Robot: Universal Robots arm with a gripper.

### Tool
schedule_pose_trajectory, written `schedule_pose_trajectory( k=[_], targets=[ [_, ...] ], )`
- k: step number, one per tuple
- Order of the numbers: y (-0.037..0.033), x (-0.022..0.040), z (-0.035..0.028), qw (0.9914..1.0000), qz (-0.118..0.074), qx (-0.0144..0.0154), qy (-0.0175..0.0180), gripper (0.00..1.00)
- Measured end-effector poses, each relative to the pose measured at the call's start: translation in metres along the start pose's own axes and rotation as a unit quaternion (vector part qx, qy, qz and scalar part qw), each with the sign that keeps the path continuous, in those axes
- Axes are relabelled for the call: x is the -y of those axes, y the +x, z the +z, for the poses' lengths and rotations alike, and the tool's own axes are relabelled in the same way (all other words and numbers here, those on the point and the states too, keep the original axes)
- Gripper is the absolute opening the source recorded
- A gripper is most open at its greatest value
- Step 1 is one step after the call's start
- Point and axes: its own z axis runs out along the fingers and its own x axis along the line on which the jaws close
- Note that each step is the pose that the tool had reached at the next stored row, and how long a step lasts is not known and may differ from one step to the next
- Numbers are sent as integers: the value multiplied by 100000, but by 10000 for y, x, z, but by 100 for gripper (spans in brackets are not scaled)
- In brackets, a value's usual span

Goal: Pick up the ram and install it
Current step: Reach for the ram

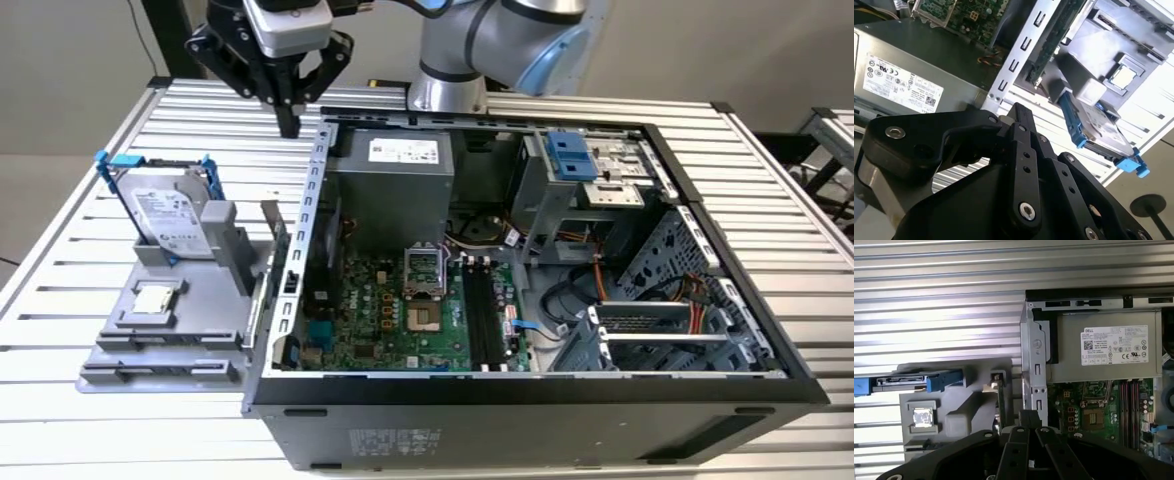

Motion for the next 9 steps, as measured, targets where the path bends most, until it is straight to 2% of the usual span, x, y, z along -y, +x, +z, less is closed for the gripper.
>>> schedule_pose_trajectory(
  k=[9],
  targets=[
    [177, 12, -4, 100000, -8, 1, -1, 0]
  ],
)
